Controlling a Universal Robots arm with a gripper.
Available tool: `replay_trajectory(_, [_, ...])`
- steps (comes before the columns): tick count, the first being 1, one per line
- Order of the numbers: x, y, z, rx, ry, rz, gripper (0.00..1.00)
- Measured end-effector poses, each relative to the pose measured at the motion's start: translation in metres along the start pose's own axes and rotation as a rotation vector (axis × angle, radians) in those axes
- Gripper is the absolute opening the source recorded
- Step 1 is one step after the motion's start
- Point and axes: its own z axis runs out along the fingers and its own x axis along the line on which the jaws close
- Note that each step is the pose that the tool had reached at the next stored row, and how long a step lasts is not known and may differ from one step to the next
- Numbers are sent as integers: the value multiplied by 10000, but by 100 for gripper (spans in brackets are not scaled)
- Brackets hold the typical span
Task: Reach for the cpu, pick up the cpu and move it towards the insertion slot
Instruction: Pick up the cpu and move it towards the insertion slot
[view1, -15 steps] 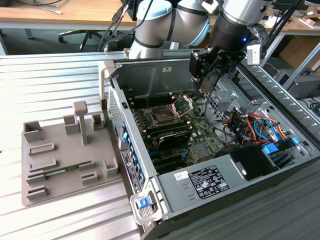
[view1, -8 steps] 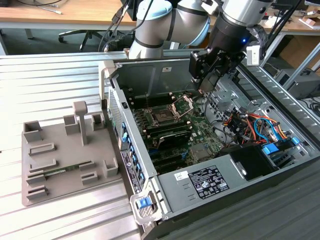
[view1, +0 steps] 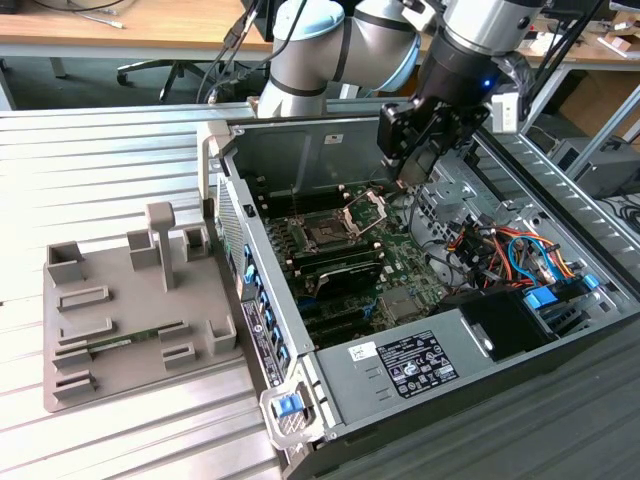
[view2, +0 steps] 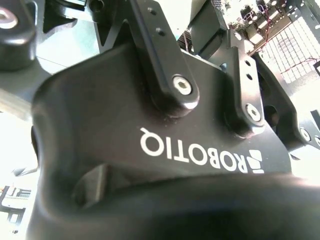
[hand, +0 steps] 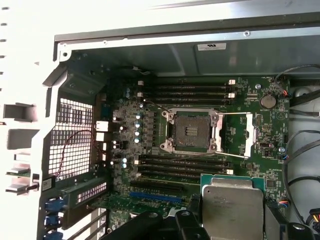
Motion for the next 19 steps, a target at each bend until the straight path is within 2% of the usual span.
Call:
replay_trajectory(7, [0,-1,40,0,0,0,55])
replay_trajectory(19, [0,-2,60,0,0,0,55])
